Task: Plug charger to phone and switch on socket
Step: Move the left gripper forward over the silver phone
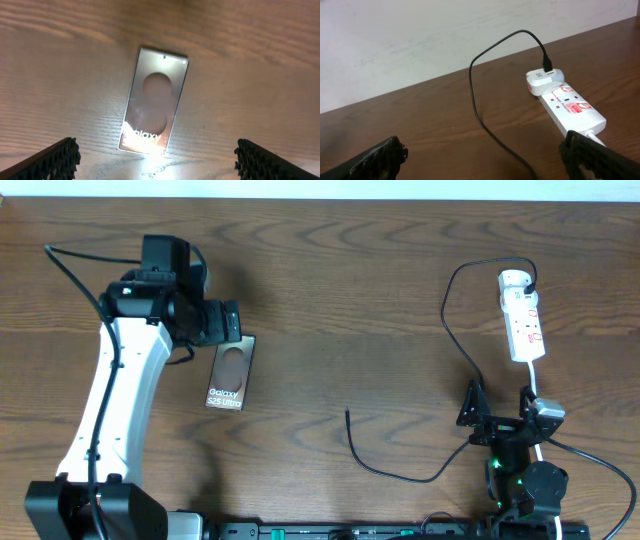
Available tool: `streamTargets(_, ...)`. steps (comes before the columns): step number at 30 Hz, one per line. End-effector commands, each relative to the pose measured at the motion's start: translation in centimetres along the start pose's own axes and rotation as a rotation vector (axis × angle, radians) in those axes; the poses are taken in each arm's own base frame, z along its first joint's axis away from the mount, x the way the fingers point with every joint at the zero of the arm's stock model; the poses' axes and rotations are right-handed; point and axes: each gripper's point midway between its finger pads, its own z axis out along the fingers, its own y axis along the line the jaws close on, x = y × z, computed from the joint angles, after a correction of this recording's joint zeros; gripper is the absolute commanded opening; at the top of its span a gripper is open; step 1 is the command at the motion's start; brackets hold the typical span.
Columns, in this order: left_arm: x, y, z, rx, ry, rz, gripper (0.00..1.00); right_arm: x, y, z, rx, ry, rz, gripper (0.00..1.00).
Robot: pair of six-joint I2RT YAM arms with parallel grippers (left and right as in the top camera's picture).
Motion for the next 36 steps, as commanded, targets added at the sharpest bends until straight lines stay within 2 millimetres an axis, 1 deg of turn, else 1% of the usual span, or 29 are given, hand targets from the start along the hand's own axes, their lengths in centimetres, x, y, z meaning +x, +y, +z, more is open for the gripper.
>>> streamTargets(1,1.9,0.3,1.9,-0.004,0.069,0.006,0.98,0.0,0.0,0.0,0.003,-0.001,-0.013,0.99)
streamTargets(4,2.8,0.5,3.2,-0.007,0.088,0.004,0.98,0.0,0.0,0.0,0.003,-0.001,-0.013,0.99)
streamTargets(9,3.7,0.8,4.9,-0.008,0.092,0.004,0.98,0.0,0.0,0.0,0.003,-0.001,-0.013,0.99)
streamTargets(16,3.5,0.7,5.2,-0.005,0.078,0.009,0.98,0.0,0.0,0.0,0.003,-0.001,-0.013,0.99)
streamTargets(19,3.3,0.7,5.4,-0.002,0.067,0.05,0.98,0.0,0.0,0.0,0.003,-0.001,-0.013,0.99)
streamTargets(23,3.5,0.8,6.0,-0.003,0.062,0.073,0.98,0.0,0.0,0.0,0.003,-0.001,-0.013,0.99)
streamTargets(29,4.1,1.1,7.5,-0.006,0.051,0.074,0.98,0.0,0.0,0.0,0.003,-0.001,-0.013,0.99)
streamTargets(33,4.4,1.3,7.9,-0.013,0.054,0.074,0.98,0.0,0.0,0.0,0.003,-0.001,-0.013,0.99)
streamTargets(36,4.5,1.9,8.2,-0.057,0.059,0.081,0.98,0.0,0.0,0.0,0.003,-0.001,-0.013,0.99)
